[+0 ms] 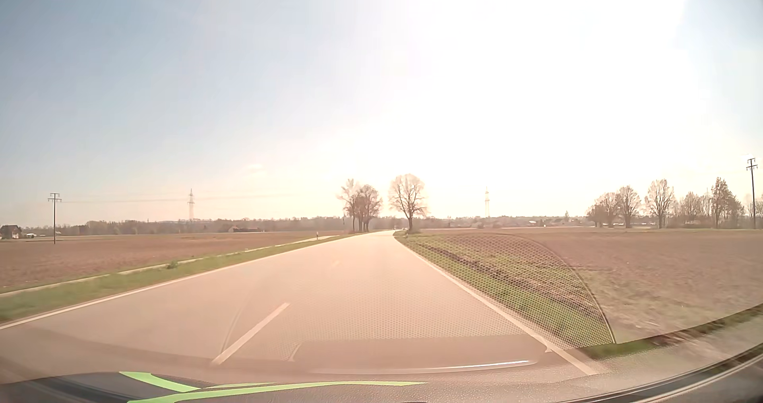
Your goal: Follow the waypoints while adhering to traffic rules and regulations
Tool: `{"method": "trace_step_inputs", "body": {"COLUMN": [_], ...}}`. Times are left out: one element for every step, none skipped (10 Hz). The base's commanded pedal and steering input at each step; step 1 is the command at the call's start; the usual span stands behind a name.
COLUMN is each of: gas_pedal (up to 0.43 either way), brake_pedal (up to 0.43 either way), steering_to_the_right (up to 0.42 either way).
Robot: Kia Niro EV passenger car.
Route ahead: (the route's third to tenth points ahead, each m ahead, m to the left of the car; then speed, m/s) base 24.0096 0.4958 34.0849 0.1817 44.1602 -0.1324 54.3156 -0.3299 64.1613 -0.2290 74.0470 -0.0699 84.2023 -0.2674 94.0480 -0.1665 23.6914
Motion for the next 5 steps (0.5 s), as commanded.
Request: {"method": "trace_step_inputs", "body": {"gas_pedal": [0.0,0.0,0.0,0.0,0.0], "brake_pedal": [0.14,0.14,0.146,0.146,0.152], "steering_to_the_right": [0.0,0.0,0.001,0.0,0.0]}}
